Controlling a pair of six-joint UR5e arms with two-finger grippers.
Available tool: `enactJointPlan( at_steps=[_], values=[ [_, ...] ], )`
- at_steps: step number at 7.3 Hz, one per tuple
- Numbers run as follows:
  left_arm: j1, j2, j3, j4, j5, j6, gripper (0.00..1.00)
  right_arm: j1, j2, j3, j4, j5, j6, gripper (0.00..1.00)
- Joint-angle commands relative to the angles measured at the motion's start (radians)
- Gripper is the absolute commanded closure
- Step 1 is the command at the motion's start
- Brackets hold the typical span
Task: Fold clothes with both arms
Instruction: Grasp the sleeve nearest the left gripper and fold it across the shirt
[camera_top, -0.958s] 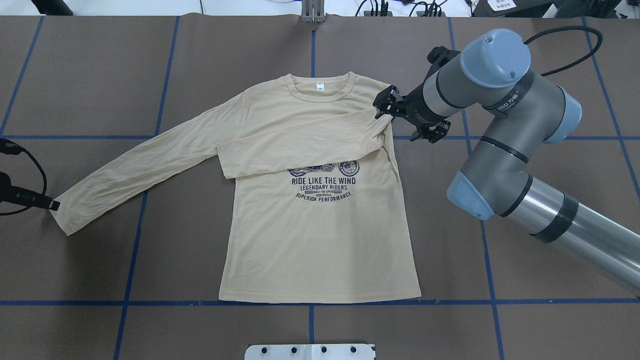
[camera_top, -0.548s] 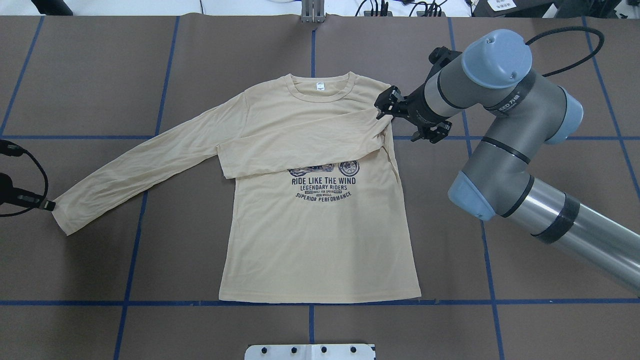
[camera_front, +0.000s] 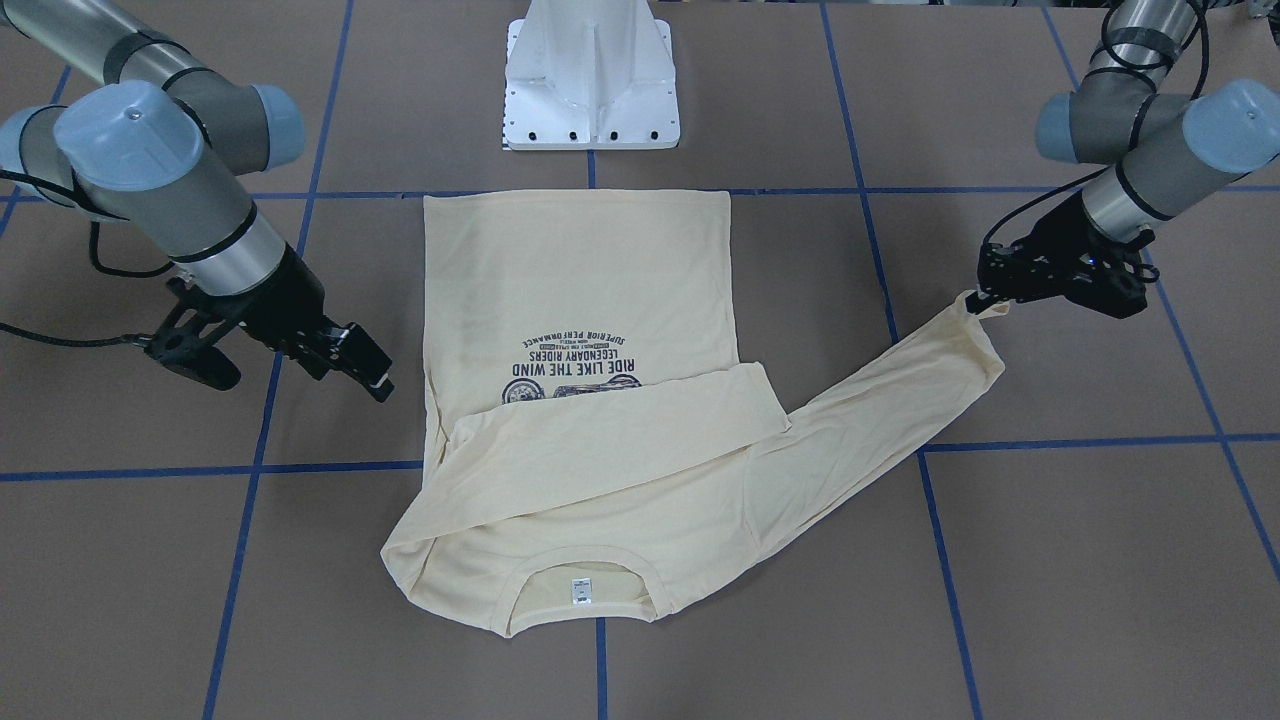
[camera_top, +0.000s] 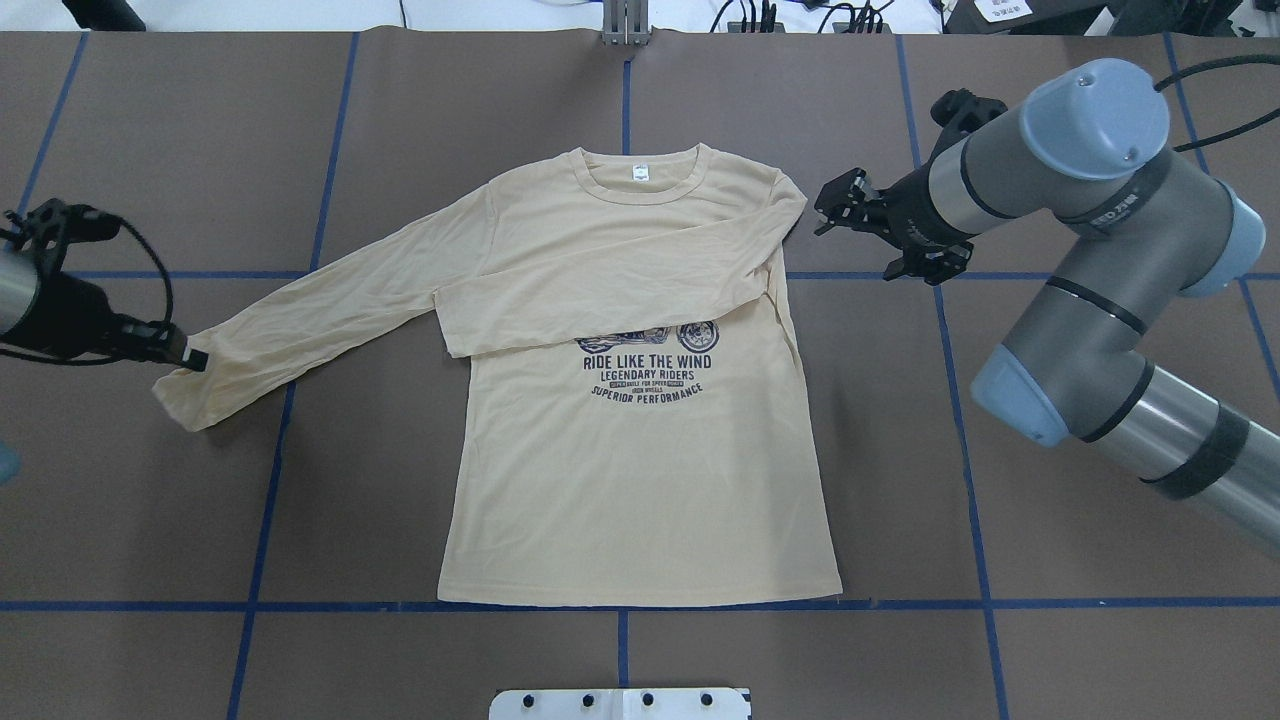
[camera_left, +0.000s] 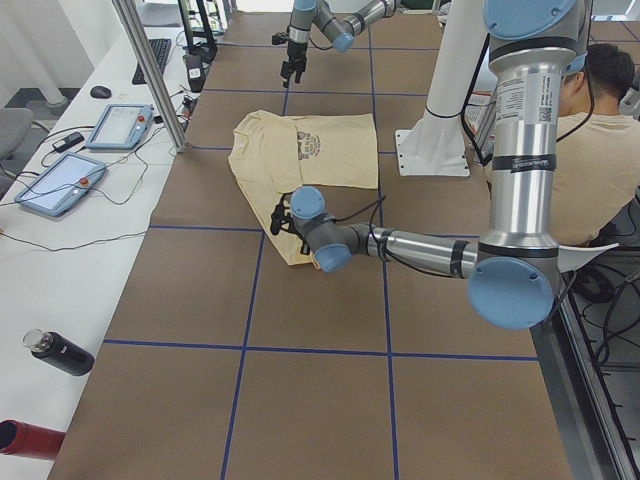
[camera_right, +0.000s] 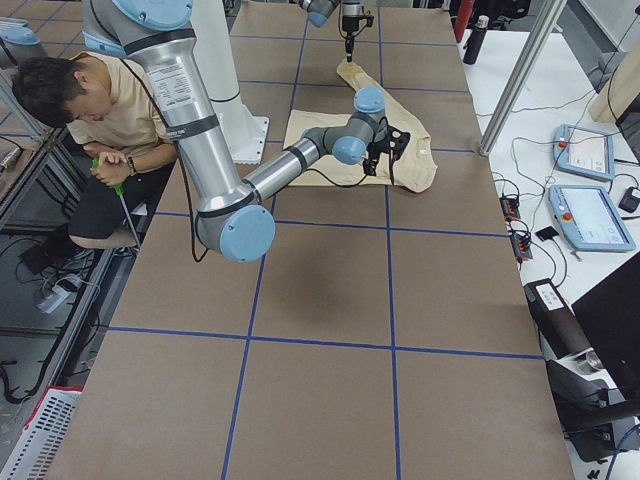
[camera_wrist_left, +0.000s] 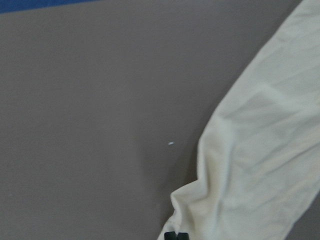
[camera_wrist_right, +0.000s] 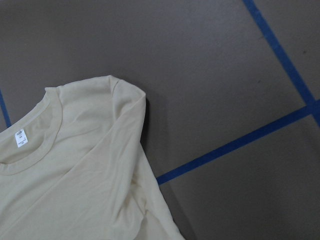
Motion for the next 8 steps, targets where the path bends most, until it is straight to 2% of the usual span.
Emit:
enactJointPlan(
  at_steps=[1, 3, 4, 5, 7, 8],
  values=[
    [0.070, -0.352, -0.006, 0.231, -0.002, -0.331, 1.00, 0.094, -0.104, 0.011, 0.016, 0.056, -0.110, 0.03],
    [0.133, -0.549, 0.031, 0.250, 0.057, -0.554, 1.00, 0.159, -0.159, 0.003, 0.013, 0.082, -0.253, 0.03],
    [0.171, -0.669, 0.107, 0.252, 0.118, -0.633, 1.00, 0.161, -0.164, -0.001, 0.013, 0.082, -0.258, 0.03],
    [0.191, -0.753, 0.190, 0.249, 0.149, -0.667, 1.00, 0.180, -0.196, 0.000, 0.014, 0.083, -0.288, 0.02],
    [0.242, -0.850, 0.284, 0.246, 0.230, -0.670, 1.00, 0.228, -0.251, -0.001, 0.013, 0.099, -0.400, 0.02],
    [0.257, -0.931, 0.375, 0.241, 0.248, -0.698, 1.00, 0.226, -0.253, -0.003, 0.013, 0.099, -0.401, 0.02]
  ],
)
